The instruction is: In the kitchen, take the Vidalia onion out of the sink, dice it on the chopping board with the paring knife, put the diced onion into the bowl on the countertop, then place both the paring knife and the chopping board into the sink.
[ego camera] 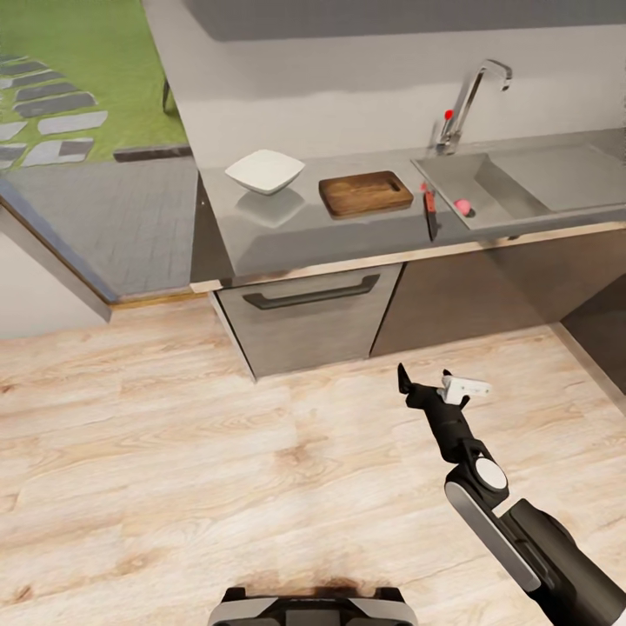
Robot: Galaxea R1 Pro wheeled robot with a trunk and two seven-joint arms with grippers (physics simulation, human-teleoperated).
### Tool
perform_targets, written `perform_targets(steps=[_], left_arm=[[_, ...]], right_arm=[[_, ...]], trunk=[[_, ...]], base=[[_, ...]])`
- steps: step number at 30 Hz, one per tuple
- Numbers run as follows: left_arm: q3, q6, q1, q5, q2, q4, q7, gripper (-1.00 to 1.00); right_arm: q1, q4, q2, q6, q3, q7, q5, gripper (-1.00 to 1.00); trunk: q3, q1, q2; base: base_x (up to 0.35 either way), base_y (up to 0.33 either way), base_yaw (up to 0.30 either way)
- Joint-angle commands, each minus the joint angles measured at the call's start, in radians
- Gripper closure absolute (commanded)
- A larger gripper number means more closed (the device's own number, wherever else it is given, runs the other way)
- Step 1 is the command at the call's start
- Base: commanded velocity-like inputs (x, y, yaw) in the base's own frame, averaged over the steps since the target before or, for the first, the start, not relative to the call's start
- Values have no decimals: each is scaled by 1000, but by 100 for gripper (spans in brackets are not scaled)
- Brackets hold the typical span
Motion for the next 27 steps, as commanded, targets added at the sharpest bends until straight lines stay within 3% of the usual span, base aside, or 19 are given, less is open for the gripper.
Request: perform_targets(steps=[1, 27], left_arm=[[-5, -1, 0, 2, 1, -2, 7, -100], [-5, -3, 0, 2, 1, -2, 7, -100]], right_arm=[[-1, 0, -1, -6, 4, -6, -10, -100], [0, 12, -2, -8, 5, -2, -8, -100]], trunk=[[0, 1, -2], [42, 1, -2]], base=[[0, 0, 0], [0, 0, 0]])
